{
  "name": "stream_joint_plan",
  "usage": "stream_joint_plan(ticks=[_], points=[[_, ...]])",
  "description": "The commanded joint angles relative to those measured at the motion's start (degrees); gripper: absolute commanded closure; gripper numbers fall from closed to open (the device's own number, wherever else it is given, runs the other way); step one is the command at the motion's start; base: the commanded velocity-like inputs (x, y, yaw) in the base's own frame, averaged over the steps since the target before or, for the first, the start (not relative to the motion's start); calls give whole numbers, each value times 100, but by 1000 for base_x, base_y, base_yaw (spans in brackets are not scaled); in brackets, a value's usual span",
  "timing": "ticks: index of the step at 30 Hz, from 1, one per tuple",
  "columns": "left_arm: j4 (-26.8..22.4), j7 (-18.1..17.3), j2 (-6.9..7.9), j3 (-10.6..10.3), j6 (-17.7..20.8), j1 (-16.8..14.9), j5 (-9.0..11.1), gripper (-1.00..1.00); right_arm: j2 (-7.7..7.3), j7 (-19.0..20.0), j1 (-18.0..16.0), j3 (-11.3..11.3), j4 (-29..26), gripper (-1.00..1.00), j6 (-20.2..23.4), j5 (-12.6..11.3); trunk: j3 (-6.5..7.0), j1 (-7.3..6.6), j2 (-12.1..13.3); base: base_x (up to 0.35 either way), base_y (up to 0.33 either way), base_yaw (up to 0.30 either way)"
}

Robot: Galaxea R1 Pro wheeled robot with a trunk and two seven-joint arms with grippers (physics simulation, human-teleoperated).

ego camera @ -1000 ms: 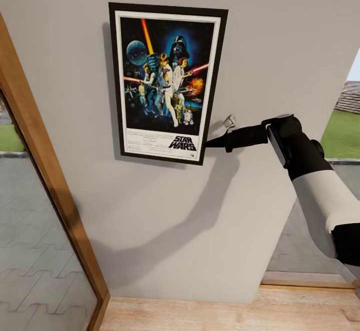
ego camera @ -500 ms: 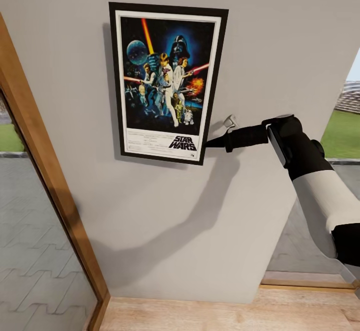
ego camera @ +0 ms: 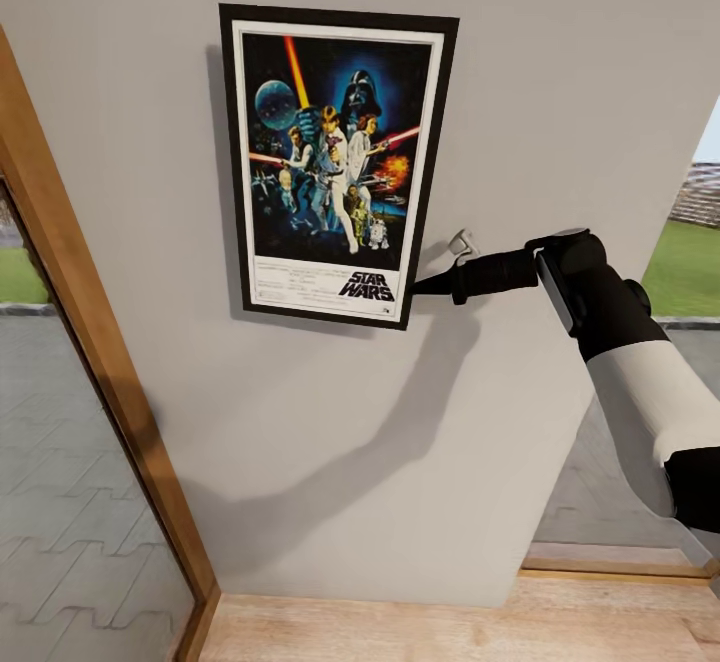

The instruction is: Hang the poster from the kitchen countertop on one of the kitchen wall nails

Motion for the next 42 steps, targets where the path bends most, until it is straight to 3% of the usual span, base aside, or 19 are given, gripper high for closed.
stream_joint_plan(ticks=[1, 27, 34, 42], points=[[7, -16, 1, 45, -28, -4, -40, -100, -3, 26, -7, 3, -5, 100, 51, 22, -14, 4, -14, 0, 0, 0], [7, -16, 1, 45, -29, -5, -40, -100, -40, 22, -6, 1, -5, 100, 66, 22, -14, 4, -14, 0, 0, 0], [-4, -16, -15, 34, -38, -2, -40, -100, -40, 17, -2, -199, 37, 100, 86, 43, -14, 4, -14, 0, 0, 0], [-4, -16, -15, 34, -38, -2, -40, -100, -40, 17, -2, -199, 37, 100, 86, 43, -14, 4, -14, 0, 0, 0]])
